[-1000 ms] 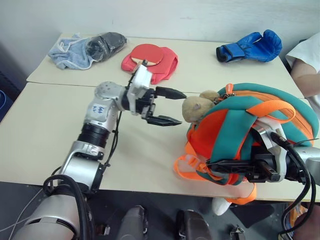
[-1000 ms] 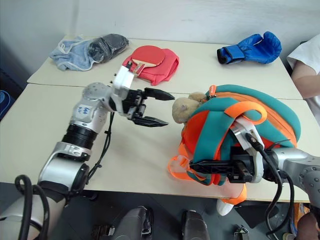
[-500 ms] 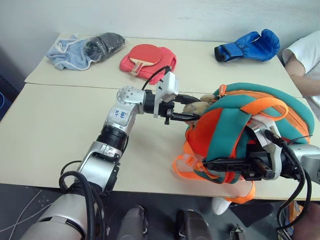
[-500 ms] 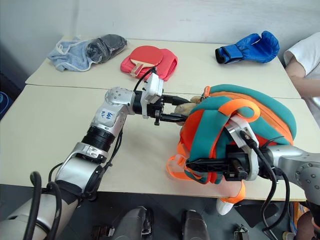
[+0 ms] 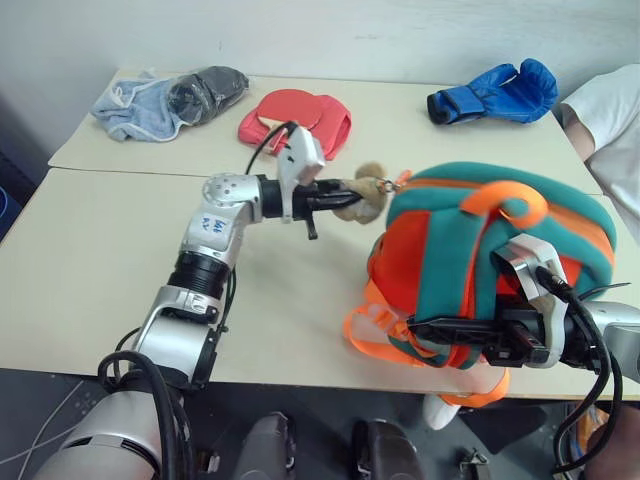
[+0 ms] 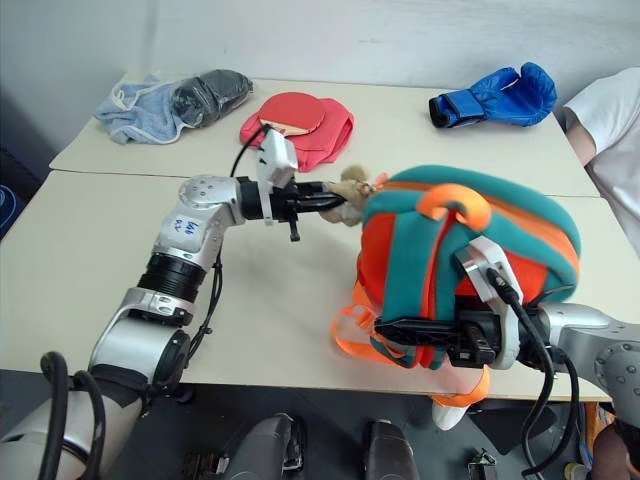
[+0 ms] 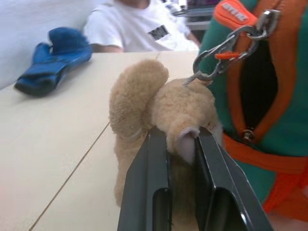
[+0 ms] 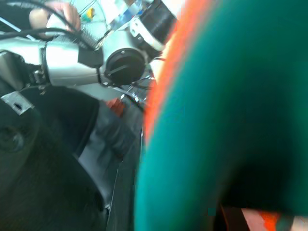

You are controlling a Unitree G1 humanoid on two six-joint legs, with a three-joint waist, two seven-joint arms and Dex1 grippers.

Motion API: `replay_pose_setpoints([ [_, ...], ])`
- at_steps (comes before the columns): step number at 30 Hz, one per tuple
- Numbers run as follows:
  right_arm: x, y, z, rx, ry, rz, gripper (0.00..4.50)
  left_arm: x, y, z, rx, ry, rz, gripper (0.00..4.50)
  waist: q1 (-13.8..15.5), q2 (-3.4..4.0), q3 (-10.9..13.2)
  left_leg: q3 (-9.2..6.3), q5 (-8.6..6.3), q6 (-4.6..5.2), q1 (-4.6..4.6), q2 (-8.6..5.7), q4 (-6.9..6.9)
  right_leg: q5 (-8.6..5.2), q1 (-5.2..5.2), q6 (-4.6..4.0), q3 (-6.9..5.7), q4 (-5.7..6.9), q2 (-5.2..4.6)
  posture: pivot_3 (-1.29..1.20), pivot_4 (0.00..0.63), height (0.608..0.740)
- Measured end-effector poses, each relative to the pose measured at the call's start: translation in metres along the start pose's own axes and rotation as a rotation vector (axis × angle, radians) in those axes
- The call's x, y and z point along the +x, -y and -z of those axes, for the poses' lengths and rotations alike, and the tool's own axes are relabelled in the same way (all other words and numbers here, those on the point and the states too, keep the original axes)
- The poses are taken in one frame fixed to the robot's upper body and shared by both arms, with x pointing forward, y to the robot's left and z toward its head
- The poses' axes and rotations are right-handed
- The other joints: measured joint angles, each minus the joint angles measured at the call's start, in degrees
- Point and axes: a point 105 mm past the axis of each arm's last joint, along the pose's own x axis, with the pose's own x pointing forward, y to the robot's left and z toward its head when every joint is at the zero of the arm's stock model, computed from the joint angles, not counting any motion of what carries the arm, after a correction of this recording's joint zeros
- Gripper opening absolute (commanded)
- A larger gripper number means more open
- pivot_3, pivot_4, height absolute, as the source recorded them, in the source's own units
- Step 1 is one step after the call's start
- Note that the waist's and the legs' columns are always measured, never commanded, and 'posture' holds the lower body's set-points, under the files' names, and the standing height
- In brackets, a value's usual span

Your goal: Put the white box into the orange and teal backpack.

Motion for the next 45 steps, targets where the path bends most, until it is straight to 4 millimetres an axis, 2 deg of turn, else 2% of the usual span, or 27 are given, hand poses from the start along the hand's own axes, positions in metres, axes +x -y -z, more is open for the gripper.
replay_pose_setpoints([
  [2,0.000,0.001,0.003,0.010,0.008,0.010,0.00,-0.001,0.005,0.013,-0.059,-0.044,0.019,0.21,0.0,0.01,0.0,0.01,0.00,0.00,0.01,-0.01,-0.02,0.00,0.01,0.00,0.02,0.02,0.00,0.00,0.150,0.740],
  [6,0.002,0.002,0.005,0.010,0.028,0.018,0.00,0.001,0.029,0.038,-0.153,-0.120,0.101,0.21,0.1,0.00,0.0,-0.01,0.00,0.00,0.00,-0.01,0.01,0.00,0.03,0.00,0.08,-0.03,-0.03,0.00,0.150,0.740],
  [12,0.003,0.006,0.006,0.012,0.080,0.045,0.00,0.009,0.044,0.036,-0.185,-0.126,0.145,0.21,0.1,0.02,0.0,-0.02,-0.02,-0.03,0.03,0.00,-0.05,0.00,0.03,0.00,0.20,-0.07,-0.08,0.00,0.150,0.740],
  [14,0.003,0.008,0.006,0.011,0.092,0.057,0.00,0.007,0.051,0.041,-0.181,-0.177,0.179,0.21,0.1,0.03,0.0,0.00,-0.02,-0.04,0.08,0.00,-0.13,0.00,0.05,0.00,0.19,-0.06,-0.05,0.00,0.150,0.740],
  [17,0.004,0.011,0.006,-0.001,0.122,0.080,0.00,0.002,0.069,0.060,-0.227,-0.283,0.252,0.21,0.0,0.20,-0.1,0.02,-0.02,-0.05,0.22,-0.01,-0.23,0.00,0.20,0.00,0.17,-0.08,0.00,0.00,0.150,0.740],
  [20,0.003,0.015,0.007,-0.013,0.160,0.107,0.00,0.011,0.076,0.062,-0.346,-0.223,0.237,0.21,0.4,0.25,-0.1,-0.16,-0.06,0.02,0.23,-0.01,-0.13,0.00,0.36,0.00,0.30,-0.23,-0.15,0.00,0.150,0.740],
  [23,0.001,0.021,0.005,-0.049,0.206,0.151,0.00,0.021,0.077,0.058,-0.447,-0.134,0.188,0.21,0.6,0.25,-0.1,-0.22,-0.09,0.06,0.17,-0.10,-0.08,0.00,0.36,0.01,0.26,-0.25,-0.53,0.00,0.150,0.740],
  [27,-0.004,0.027,0.000,-0.090,0.286,0.212,0.00,0.024,0.077,0.043,-0.342,-0.095,0.178,0.21,0.5,0.26,-0.1,-0.14,-0.08,0.04,0.18,-0.16,-0.21,0.01,0.32,0.02,0.21,-0.19,-0.49,0.00,0.150,0.740],
  [30,-0.010,0.033,-0.004,-0.126,0.358,0.278,0.00,0.031,0.072,0.021,-0.335,0.035,0.147,0.21,0.5,0.26,-0.1,-0.14,-0.07,0.03,0.16,-0.17,-0.20,0.03,0.32,0.06,0.10,-0.15,-0.17,0.00,0.150,0.740],
  [33,-0.017,0.036,-0.005,-0.147,0.411,0.327,0.00,0.035,0.062,-0.017,-0.263,0.194,0.116,0.21,0.5,0.26,-0.1,-0.08,-0.07,0.04,0.17,-0.17,-0.22,0.07,0.33,0.13,0.11,-0.17,-0.13,0.00,0.150,0.740],
  [35,-0.019,0.038,-0.003,-0.151,0.429,0.350,0.00,0.035,0.055,-0.028,-0.216,0.229,0.078,0.21,0.3,0.27,-0.1,-0.05,-0.07,0.04,0.23,-0.16,-0.29,0.07,0.34,0.13,0.10,-0.18,-0.07,0.00,0.150,0.740],
  [38,-0.021,0.038,0.004,-0.138,0.445,0.372,0.00,0.035,0.043,-0.020,-0.209,0.204,0.006,0.21,0.2,0.28,-0.2,0.04,-0.05,0.02,0.27,-0.16,-0.43,0.07,0.27,0.13,0.08,-0.16,-0.03,0.00,0.150,0.740],
  [40,-0.020,0.036,0.005,-0.140,0.445,0.372,0.00,0.039,0.040,-0.003,-0.182,0.128,-0.028,0.21,0.1,0.28,-0.2,0.08,-0.04,0.00,0.29,-0.16,-0.50,0.07,0.24,0.13,0.08,-0.16,-0.01,0.00,0.150,0.740],
  [45,-0.017,0.035,0.004,-0.139,0.462,0.377,0.00,0.051,0.045,0.022,-0.201,0.020,-0.015,0.21,0.3,0.28,-0.2,0.06,-0.02,0.01,0.28,-0.17,-0.54,0.07,0.25,0.13,0.08,-0.19,-0.02,0.00,0.150,0.740],
])
